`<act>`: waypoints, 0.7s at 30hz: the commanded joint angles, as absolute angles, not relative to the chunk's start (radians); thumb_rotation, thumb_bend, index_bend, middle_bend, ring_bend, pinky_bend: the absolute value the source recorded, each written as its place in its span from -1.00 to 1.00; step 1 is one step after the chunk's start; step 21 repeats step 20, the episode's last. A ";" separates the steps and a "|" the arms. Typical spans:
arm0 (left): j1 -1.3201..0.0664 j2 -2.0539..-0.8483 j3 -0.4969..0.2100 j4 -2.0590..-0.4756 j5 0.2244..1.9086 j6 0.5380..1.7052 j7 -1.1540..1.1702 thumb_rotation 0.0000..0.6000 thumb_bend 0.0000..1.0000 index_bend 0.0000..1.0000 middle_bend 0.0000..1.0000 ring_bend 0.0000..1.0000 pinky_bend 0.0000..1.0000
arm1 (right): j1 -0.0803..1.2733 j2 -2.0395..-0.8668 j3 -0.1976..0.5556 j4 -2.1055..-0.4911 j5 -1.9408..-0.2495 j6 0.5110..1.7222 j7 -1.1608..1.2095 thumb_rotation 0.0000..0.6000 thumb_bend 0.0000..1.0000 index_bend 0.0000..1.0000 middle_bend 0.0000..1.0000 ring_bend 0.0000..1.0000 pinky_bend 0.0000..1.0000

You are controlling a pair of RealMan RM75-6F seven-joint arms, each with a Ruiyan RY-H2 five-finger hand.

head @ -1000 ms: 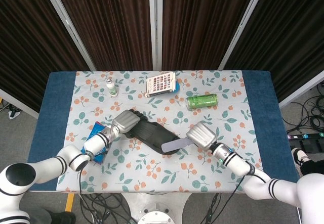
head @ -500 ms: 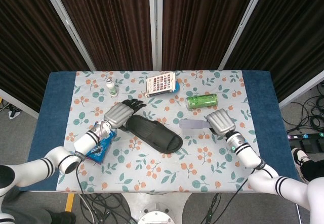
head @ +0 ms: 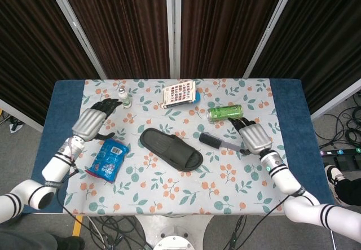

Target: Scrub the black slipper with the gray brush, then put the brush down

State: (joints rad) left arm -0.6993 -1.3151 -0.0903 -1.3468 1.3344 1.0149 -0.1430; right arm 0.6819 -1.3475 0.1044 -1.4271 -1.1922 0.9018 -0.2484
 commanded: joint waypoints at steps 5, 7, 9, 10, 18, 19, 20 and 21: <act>-0.494 -1.228 -0.041 -1.409 1.245 1.185 -0.091 1.00 -0.43 -0.77 -0.67 -0.83 -0.67 | 0.493 -1.139 0.080 -1.585 -1.310 1.164 -0.117 1.00 -0.65 -1.00 -0.59 -0.76 -0.48; -0.435 -1.223 -0.026 -1.417 1.229 1.237 -0.085 1.00 -0.44 -0.77 -0.67 -0.83 -0.67 | 0.432 -1.106 0.058 -1.597 -1.337 1.234 -0.076 1.00 -0.65 -1.00 -0.62 -0.76 -0.51; -0.382 -1.219 -0.009 -1.429 1.221 1.286 -0.062 1.00 -0.45 -0.77 -0.67 -0.83 -0.67 | 0.372 -1.088 0.037 -1.601 -1.364 1.310 -0.047 1.00 -0.65 -1.00 -0.65 -0.78 -0.55; -0.360 -1.217 -0.003 -1.437 1.217 1.306 -0.050 1.00 -0.45 -0.77 -0.67 -0.83 -0.67 | 0.346 -1.084 0.028 -1.603 -1.374 1.341 -0.039 1.00 -0.65 -1.00 -0.67 -0.80 -0.57; -0.197 -1.246 0.038 -1.512 1.260 1.522 0.074 1.00 -0.47 -0.76 -0.68 -0.83 -0.68 | 0.168 -1.116 -0.035 -1.600 -1.442 1.533 0.024 1.00 -0.65 -1.00 -0.72 -0.92 -0.75; -0.185 -1.252 0.036 -1.520 1.265 1.542 0.084 1.00 -0.47 -0.76 -0.67 -0.83 -0.69 | 0.159 -1.120 -0.039 -1.599 -1.446 1.538 0.024 1.00 -0.65 -1.00 -0.72 -0.93 -0.76; -0.175 -1.256 0.036 -1.526 1.272 1.557 0.095 1.00 -0.48 -0.76 -0.67 -0.83 -0.69 | 0.152 -1.125 -0.041 -1.598 -1.449 1.541 0.024 1.00 -0.65 -1.00 -0.72 -0.93 -0.77; -0.175 -1.256 0.036 -1.526 1.272 1.557 0.095 1.00 -0.48 -0.76 -0.67 -0.83 -0.69 | 0.152 -1.125 -0.041 -1.598 -1.449 1.541 0.024 1.00 -0.65 -1.00 -0.72 -0.93 -0.77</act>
